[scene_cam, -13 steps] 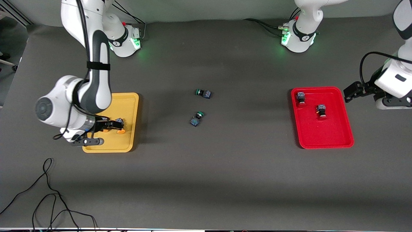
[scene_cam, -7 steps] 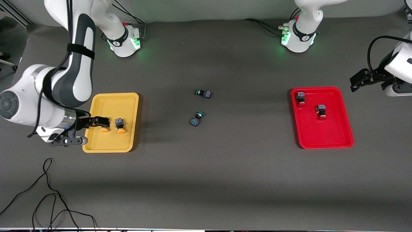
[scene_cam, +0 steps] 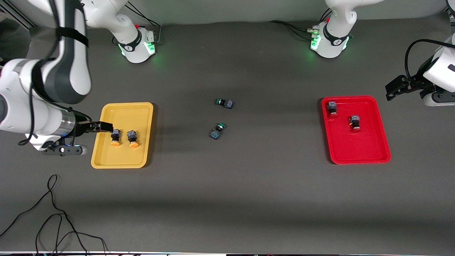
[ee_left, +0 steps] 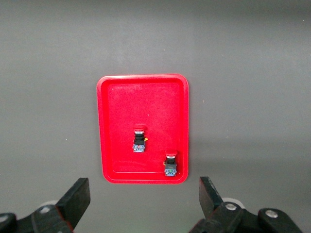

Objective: Place red and yellow buttons in trays

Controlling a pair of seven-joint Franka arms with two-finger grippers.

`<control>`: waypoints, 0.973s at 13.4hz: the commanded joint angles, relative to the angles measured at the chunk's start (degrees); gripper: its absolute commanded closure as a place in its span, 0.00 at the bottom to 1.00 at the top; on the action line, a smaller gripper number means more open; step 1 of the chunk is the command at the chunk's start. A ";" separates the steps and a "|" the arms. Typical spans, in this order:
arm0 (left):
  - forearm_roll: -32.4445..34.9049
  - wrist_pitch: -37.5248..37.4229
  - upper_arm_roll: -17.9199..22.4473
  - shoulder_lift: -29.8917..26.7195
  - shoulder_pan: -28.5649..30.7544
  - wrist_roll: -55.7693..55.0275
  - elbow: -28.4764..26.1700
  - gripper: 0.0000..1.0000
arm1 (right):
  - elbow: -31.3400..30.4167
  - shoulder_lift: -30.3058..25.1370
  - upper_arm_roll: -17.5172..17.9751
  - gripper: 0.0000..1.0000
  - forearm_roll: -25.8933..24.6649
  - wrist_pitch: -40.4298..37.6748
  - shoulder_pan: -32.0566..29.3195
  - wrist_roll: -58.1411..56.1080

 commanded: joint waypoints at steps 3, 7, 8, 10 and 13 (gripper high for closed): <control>-0.54 -1.64 0.26 0.85 -0.44 0.00 1.83 0.00 | -3.61 -12.85 34.81 0.00 -8.55 -0.46 -32.40 5.51; -0.54 -1.82 0.26 0.85 -0.44 0.00 1.83 0.00 | -3.97 -17.08 49.90 0.00 -10.58 -1.52 -48.89 5.33; -0.54 -1.82 0.26 0.85 -0.44 0.00 1.83 0.00 | -3.62 -17.52 49.64 0.00 -10.58 -1.52 -48.99 5.33; -0.54 -1.82 0.26 0.85 -0.44 0.00 1.83 0.00 | -2.05 -17.70 49.20 0.00 -11.01 -1.87 -48.99 5.33; -0.54 -2.17 0.26 0.85 -0.35 0.01 1.83 0.00 | -0.10 -17.44 49.20 0.00 -12.69 -4.07 -48.90 5.16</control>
